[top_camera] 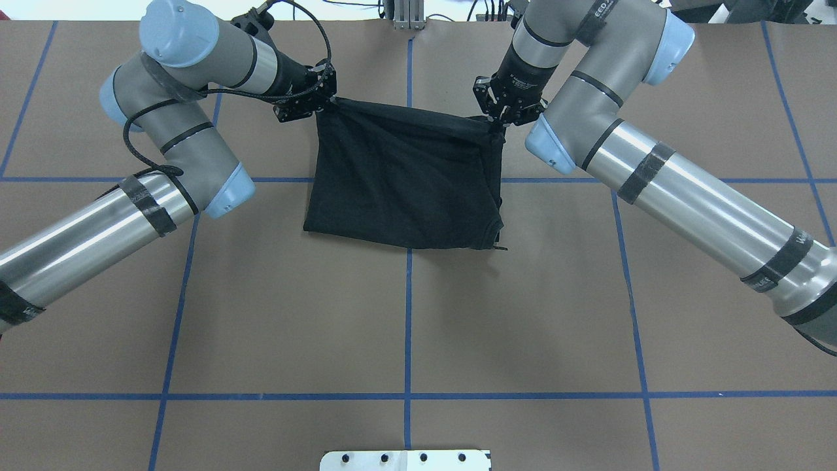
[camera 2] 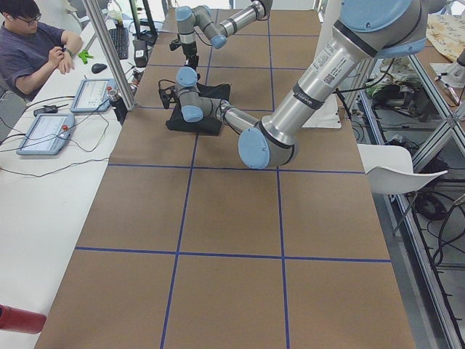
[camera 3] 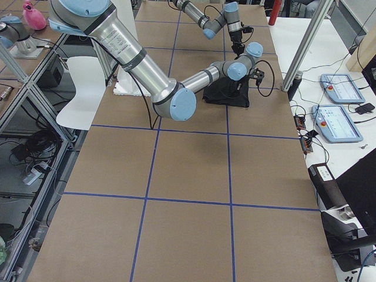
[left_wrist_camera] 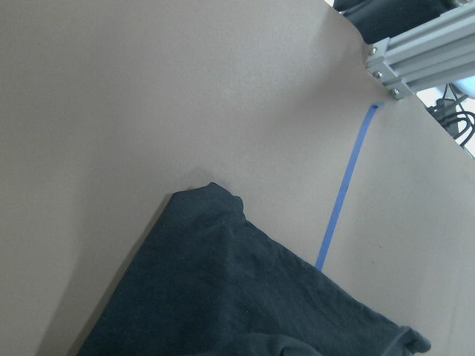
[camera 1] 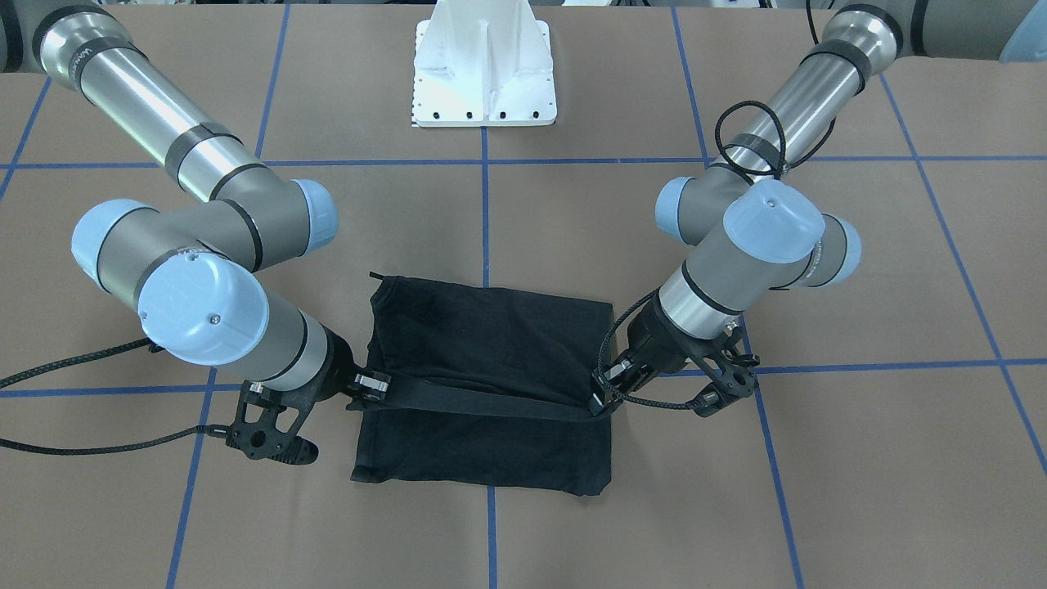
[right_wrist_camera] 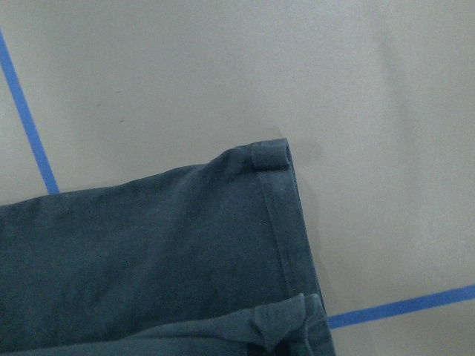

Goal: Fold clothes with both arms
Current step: 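Lower the hem onto the far edge and open both grippers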

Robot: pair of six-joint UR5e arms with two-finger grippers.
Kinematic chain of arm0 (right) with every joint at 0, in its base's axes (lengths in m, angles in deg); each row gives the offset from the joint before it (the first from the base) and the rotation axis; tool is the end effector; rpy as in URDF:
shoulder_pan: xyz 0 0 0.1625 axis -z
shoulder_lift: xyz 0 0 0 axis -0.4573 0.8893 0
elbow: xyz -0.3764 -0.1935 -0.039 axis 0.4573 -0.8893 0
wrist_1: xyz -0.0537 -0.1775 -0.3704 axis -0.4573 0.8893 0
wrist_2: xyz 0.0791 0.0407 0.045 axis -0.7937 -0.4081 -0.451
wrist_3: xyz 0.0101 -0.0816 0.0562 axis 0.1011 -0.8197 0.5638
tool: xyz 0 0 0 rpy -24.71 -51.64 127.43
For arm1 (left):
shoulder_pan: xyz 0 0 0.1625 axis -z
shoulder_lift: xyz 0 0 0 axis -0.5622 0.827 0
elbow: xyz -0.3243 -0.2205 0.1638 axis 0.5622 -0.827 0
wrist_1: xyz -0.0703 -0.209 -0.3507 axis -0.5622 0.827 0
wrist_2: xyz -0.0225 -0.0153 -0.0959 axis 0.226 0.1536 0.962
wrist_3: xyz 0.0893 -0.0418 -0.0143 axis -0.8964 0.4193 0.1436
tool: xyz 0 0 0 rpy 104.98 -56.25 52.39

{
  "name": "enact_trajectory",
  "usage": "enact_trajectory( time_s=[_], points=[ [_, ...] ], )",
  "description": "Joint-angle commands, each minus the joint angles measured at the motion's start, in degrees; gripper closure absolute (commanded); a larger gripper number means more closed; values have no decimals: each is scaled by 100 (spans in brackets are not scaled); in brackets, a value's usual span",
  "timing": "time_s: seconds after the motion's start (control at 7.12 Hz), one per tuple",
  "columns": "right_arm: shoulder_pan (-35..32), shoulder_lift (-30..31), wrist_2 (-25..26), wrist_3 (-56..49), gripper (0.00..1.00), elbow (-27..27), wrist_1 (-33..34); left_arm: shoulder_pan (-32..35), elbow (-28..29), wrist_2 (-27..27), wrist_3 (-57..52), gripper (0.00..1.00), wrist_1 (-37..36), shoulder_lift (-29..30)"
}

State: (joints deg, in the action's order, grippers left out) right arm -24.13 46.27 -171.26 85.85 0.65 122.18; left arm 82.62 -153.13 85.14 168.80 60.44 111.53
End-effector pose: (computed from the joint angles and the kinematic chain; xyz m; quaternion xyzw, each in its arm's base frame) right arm -0.4476 -0.6660 0.2691 -0.0974 -0.4496 0.1303 0.8783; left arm 0.4506 -0.6409 0.2597 0.0173 0.5951 -0.2560 0.7616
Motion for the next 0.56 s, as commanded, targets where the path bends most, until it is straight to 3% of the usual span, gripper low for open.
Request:
enact_trajectory(
  time_s=[0.0, 0.14, 0.28, 0.42],
  points=[
    [-51, -5, -1, 14, 100, -54, -77, 1, 45, -22, 29, 100, -3, 132],
    [-78, -13, -10, 22, 32, -37, -86, -7, 53, -22, 221, 12, -11, 211],
    [-261, -66, -80, 31, 1, -45, -77, 1, 53, -22, 353, 0, -55, 290],
    [-428, -58, -333, 14, 0, -54, -68, 45, 53, -22, 398, 0, -73, 282]
  ],
)
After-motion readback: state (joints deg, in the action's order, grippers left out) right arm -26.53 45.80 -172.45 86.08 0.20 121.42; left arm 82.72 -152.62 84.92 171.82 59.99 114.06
